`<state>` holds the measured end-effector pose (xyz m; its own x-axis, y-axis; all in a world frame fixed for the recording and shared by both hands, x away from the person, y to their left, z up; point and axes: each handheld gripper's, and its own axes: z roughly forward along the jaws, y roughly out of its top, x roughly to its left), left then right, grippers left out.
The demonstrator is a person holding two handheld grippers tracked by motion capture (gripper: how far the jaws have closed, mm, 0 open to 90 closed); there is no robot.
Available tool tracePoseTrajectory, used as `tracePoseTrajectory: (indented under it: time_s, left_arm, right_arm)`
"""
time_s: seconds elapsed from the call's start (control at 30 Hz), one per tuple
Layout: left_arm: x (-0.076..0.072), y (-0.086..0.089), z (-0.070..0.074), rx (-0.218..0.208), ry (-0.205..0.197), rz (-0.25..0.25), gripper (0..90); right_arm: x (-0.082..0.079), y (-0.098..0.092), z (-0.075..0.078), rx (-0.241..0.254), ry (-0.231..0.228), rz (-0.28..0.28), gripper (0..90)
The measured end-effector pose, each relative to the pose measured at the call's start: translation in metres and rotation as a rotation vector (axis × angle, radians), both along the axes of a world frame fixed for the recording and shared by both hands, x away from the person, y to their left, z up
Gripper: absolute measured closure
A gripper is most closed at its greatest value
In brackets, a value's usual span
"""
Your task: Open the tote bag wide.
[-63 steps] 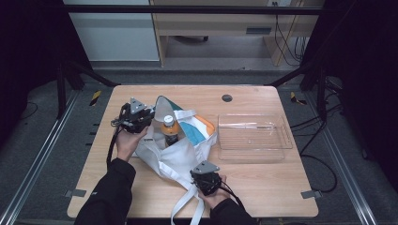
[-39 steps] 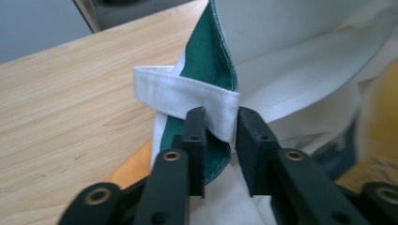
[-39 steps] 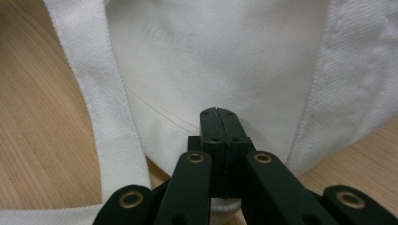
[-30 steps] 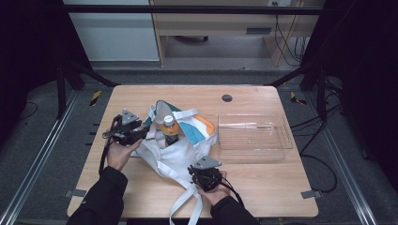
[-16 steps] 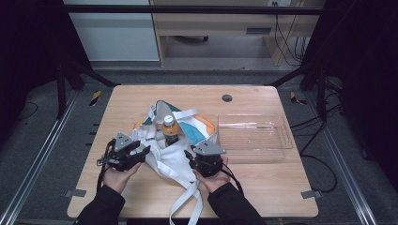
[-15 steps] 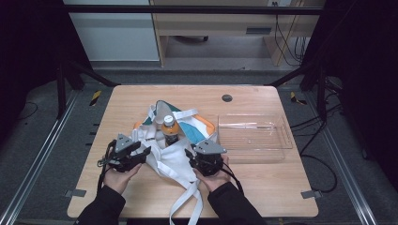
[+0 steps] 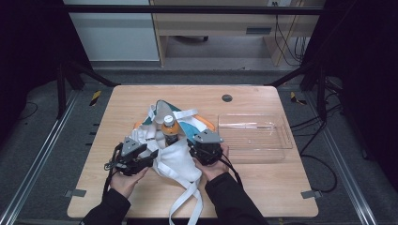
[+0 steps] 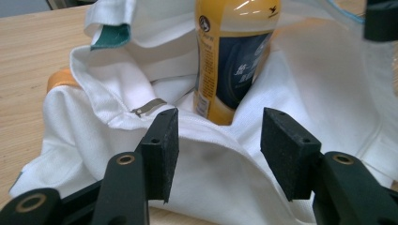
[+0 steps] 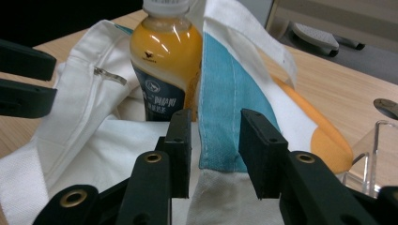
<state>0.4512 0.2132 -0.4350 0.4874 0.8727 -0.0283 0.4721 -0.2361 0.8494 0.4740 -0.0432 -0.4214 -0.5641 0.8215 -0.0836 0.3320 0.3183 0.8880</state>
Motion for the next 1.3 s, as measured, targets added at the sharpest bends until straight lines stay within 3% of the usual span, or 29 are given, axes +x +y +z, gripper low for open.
tracePoseTrajectory:
  time_s: [0.1,0.2,0.3,0.4,0.47,0.63,0.8,0.97,1.3]
  left_arm:
    - [-0.001,-0.004,-0.001,0.016,0.0,-0.005,46.5]
    - [0.001,-0.01,-0.008,0.061,0.032,0.003,51.1]
    - [0.003,-0.009,-0.01,0.067,0.069,0.014,55.8]
    - [0.004,-0.007,-0.013,0.088,0.107,0.016,64.6]
    - [0.006,-0.007,-0.018,0.086,0.152,-0.003,77.4]
    - [0.008,-0.008,-0.02,0.123,0.173,-0.017,87.0]
    - [0.004,-0.004,-0.02,0.152,0.195,-0.023,88.3]
    - [0.002,0.005,-0.022,0.149,0.219,-0.024,88.4]
    - [0.001,0.008,-0.025,0.177,0.234,-0.031,88.5]
  right_arm:
    - [0.002,0.003,-0.003,-0.023,0.013,-0.004,62.6]
    - [0.003,0.005,-0.005,-0.045,0.011,-0.012,64.8]
    - [0.004,0.007,-0.008,-0.06,0.019,-0.024,66.6]
    - [0.006,0.01,-0.009,-0.078,0.022,-0.033,70.9]
    - [0.006,0.01,-0.009,-0.085,0.019,-0.043,76.3]
    - [0.009,0.005,-0.008,-0.095,0.021,-0.072,84.3]
    - [0.014,-0.006,-0.007,-0.074,0.033,-0.111,85.2]
    - [0.02,-0.015,-0.01,-0.077,0.045,-0.141,85.4]
    - [0.027,-0.027,-0.024,-0.078,0.084,-0.205,85.4]
